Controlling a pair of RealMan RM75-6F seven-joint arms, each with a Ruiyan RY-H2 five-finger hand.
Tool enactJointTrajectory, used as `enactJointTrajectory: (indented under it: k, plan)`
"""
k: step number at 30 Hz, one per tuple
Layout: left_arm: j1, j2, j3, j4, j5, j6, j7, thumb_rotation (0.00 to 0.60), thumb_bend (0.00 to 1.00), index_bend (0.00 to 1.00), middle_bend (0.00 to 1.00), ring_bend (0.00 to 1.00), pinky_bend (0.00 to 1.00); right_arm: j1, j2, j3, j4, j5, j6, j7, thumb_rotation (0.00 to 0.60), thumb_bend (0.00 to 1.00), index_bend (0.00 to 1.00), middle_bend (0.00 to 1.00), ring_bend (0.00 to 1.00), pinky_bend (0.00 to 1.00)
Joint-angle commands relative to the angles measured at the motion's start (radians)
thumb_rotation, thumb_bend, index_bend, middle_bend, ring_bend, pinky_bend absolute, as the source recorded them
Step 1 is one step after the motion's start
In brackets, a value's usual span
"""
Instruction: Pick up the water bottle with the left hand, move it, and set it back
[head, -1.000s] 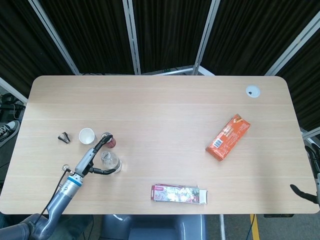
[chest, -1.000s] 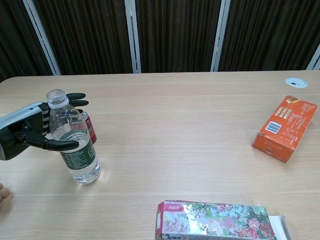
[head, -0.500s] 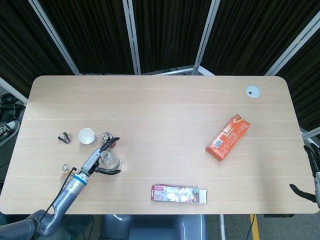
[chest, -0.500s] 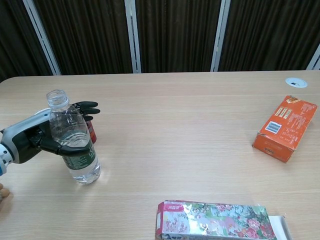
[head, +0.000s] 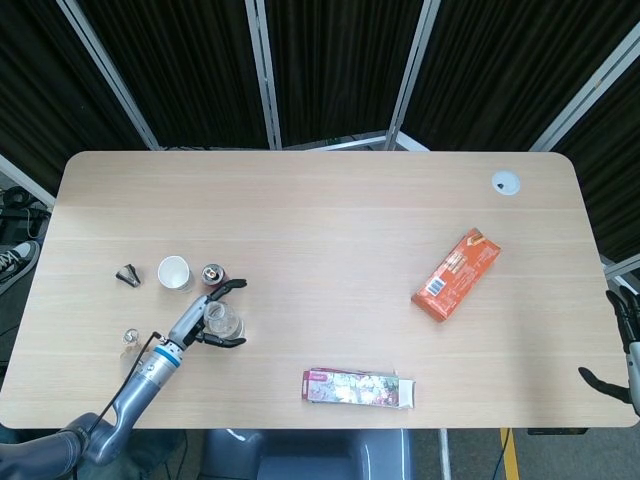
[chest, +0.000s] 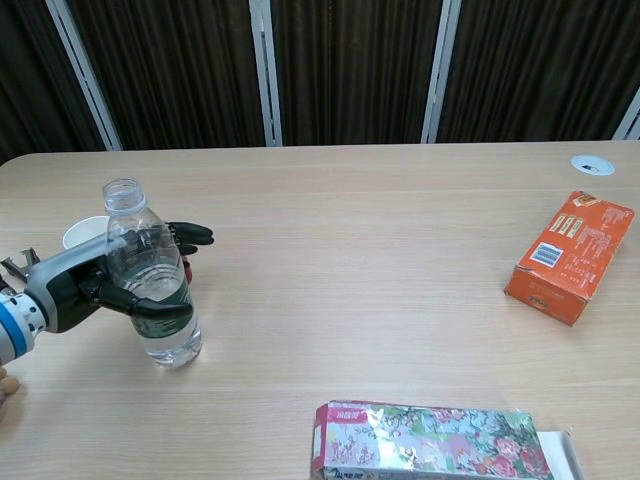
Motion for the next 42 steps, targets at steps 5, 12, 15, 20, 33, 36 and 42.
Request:
enactJointTrajectory:
  k: [5,12,15,20,33,36,42]
  plan:
    - [-0.004,-0.005,0.002,-0.005,-0.009,-0.007,-0.015,0.600,0.31,0.40,0.33,0.23,0.29,0.002,-0.002,-0.001,0.001,0.000,-0.003,-0.003,0.600,0.00,0.00,0.00,0.00,0.00]
    - [-0.002,0.005,-0.008,-0.038,-0.024,0.004,-0.008,0.600,0.48,0.51,0.42,0.32,0.38,0.001,-0.001,-0.001,0.001,0.001,-0.003,-0.001,0.600,0.00,0.00,0.00,0.00,0.00]
    - [-0.003,0.027,-0.014,-0.080,-0.021,0.020,-0.007,0.600,0.48,0.51,0.43,0.32,0.39,0.001,-0.001,-0.001,0.001,0.001,-0.003,-0.001,0.600,0.00,0.00,0.00,0.00,0.00]
    - [-0.008,0.113,-0.037,-0.203,0.003,0.076,0.005,0.600,0.48,0.51,0.43,0.32,0.39,0.000,0.002,-0.002,-0.001,0.000,-0.002,0.003,0.600,0.00,0.00,0.00,0.00,0.00]
    - [0.004,0.464,-0.096,-0.284,-0.073,0.072,0.030,0.600,0.48,0.51,0.43,0.33,0.39,-0.011,0.006,-0.011,-0.009,-0.019,0.015,0.002,0.600,0.00,0.00,0.00,0.00,0.00]
    - [0.013,0.487,-0.082,-0.213,-0.081,0.048,0.002,0.600,0.48,0.51,0.43,0.33,0.39,-0.016,0.006,-0.012,-0.013,-0.022,0.024,-0.003,0.600,0.00,0.00,0.00,0.00,0.00]
    - [0.019,0.492,-0.026,-0.022,-0.063,-0.025,-0.084,0.600,0.48,0.51,0.43,0.33,0.39,-0.022,0.001,-0.018,-0.021,-0.031,0.032,-0.025,0.600,0.00,0.00,0.00,0.00,0.00]
